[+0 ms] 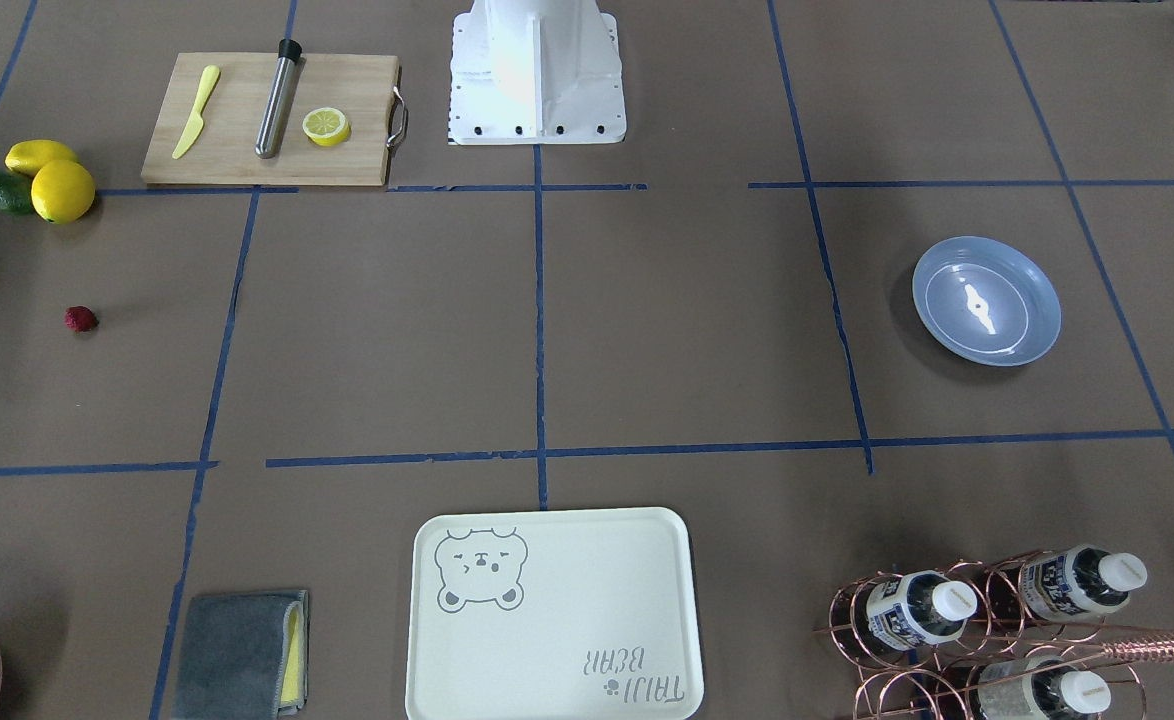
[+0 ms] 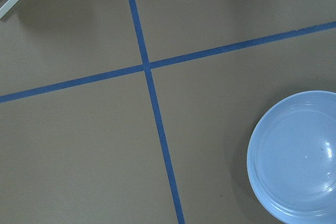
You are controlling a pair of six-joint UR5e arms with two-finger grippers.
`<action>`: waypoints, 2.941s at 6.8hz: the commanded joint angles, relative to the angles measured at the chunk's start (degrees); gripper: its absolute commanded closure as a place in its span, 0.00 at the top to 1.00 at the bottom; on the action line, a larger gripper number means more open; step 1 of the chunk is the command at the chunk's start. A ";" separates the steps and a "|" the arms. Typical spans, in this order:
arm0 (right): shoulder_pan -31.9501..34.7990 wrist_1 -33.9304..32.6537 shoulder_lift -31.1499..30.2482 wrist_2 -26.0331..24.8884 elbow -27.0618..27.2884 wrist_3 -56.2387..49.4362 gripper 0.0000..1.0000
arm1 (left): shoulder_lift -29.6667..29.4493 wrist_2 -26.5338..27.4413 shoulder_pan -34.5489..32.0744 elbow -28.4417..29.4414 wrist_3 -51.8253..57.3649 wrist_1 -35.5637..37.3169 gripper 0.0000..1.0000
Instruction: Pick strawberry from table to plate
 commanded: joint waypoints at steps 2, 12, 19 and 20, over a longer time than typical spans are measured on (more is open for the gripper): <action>-0.09 -0.13 0.26 0.17 0.00 0.19 1.00 | 1.66 0.10 -0.27 -1.52 3.78 -3.47 1.00; -0.26 -0.04 -0.18 0.52 -0.35 0.19 1.00 | 2.19 -5.35 7.60 11.26 -5.04 -23.60 1.00; -0.44 0.05 -0.18 0.78 -0.09 0.19 1.00 | 1.76 3.88 28.20 16.93 -32.69 -41.08 0.71; -0.44 0.05 -0.18 0.78 -0.09 0.19 1.00 | 1.76 3.88 28.20 16.93 -32.87 -41.08 0.25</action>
